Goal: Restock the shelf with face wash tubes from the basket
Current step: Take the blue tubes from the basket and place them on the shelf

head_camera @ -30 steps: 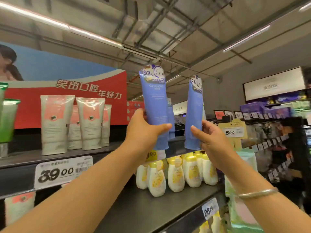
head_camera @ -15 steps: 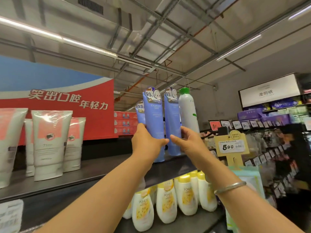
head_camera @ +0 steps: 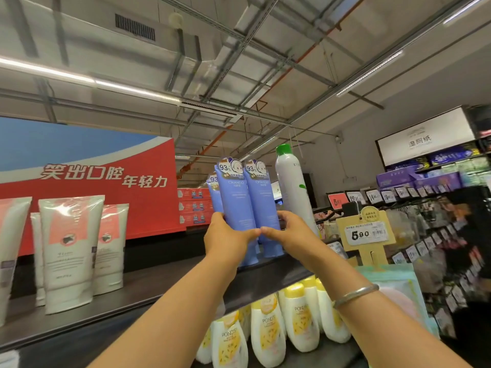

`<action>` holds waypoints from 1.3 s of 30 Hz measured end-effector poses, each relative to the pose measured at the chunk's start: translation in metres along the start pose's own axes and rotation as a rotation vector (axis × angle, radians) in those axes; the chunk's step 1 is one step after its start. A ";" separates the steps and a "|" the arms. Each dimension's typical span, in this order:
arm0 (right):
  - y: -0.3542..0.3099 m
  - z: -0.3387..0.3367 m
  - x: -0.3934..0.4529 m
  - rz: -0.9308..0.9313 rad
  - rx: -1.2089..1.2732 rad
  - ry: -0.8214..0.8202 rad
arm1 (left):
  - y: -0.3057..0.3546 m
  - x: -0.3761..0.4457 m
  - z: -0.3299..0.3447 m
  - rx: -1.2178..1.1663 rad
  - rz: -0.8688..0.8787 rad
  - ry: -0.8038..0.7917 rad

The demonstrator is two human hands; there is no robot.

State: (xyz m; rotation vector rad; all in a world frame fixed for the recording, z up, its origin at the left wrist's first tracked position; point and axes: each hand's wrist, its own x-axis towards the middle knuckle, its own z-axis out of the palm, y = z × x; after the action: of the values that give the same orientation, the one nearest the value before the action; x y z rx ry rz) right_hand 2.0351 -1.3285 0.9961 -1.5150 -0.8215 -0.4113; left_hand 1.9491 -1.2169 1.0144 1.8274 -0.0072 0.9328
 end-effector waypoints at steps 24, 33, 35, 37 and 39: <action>0.011 -0.007 0.011 0.060 -0.361 0.065 | -0.002 0.016 0.007 0.254 -0.112 -0.132; 0.012 -0.007 0.010 0.049 -0.330 0.076 | -0.004 0.015 0.006 0.217 -0.115 -0.127; 0.012 -0.006 0.009 0.056 -0.322 0.090 | -0.004 0.014 0.005 0.204 -0.121 -0.126; 0.012 -0.007 0.008 0.062 -0.322 0.103 | -0.004 0.013 0.005 0.197 -0.123 -0.124; 0.011 -0.007 0.007 0.066 -0.328 0.112 | -0.004 0.012 0.005 0.201 -0.125 -0.122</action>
State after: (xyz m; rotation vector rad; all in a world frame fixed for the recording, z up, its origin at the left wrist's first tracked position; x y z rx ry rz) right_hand 2.0492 -1.3327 0.9936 -1.7984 -0.6347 -0.5980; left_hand 1.9624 -1.2142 1.0179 2.0433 0.1272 0.7550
